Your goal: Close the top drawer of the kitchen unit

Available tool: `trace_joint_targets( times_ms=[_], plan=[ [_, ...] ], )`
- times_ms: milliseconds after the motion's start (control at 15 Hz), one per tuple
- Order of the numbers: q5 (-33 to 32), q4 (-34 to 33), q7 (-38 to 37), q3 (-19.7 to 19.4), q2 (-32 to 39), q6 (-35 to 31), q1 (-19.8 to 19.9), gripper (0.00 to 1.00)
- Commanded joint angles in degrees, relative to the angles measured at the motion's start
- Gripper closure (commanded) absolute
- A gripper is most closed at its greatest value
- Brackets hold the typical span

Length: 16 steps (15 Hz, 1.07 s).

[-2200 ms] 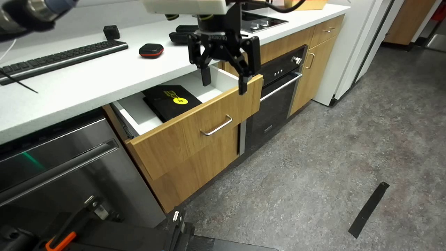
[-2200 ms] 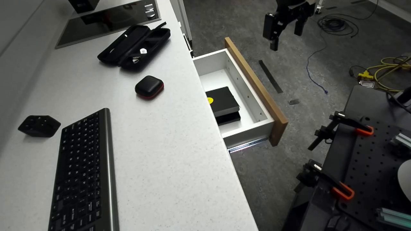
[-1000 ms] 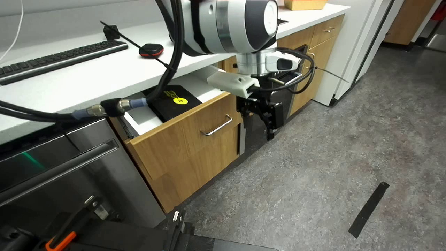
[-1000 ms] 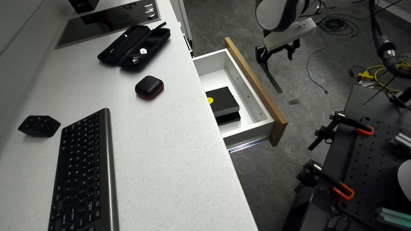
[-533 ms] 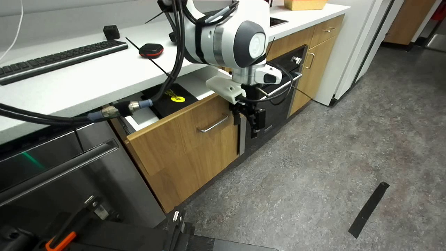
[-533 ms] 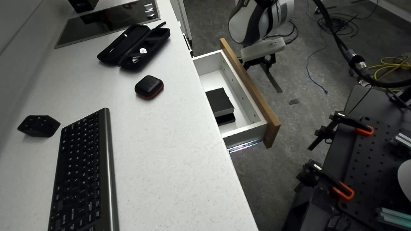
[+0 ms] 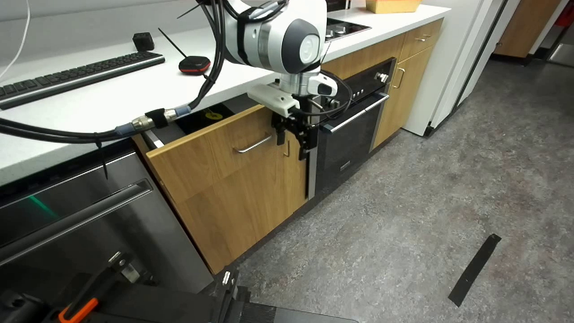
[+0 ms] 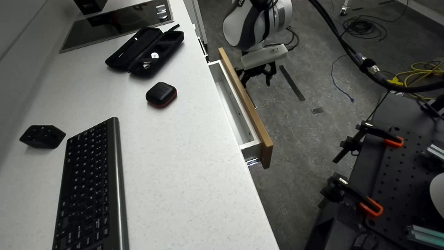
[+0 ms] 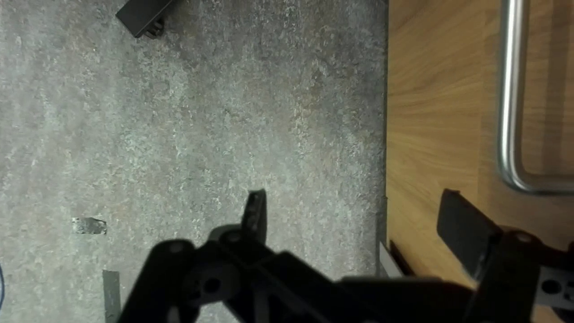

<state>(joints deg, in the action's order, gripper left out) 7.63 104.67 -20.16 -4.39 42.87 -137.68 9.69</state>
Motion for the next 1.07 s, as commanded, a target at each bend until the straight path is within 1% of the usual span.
trace_joint_targets(
  times_ms=[0, 133, 467, 733, 800, 867, 1000],
  plan=[
    [3.0, -7.3, 3.2, 2.8, 2.7, 7.4, -1.2, 0.00],
    [2.9, -9.9, 3.1, 3.5, 3.6, 10.5, -2.1, 0.00],
    [2.7, -16.5, 2.5, 4.1, 7.0, 15.1, -4.1, 0.00],
    [3.7, -20.6, 4.4, 4.7, 9.1, 21.0, -2.9, 0.00],
    [3.6, -21.4, 5.2, 4.7, 9.2, 23.5, -2.6, 0.00],
    [1.7, -17.2, 3.5, 2.4, 7.1, 18.9, -3.9, 0.00],
    [1.8, -18.7, 4.2, 2.4, 7.8, 20.8, -3.8, 0.00]
  ],
)
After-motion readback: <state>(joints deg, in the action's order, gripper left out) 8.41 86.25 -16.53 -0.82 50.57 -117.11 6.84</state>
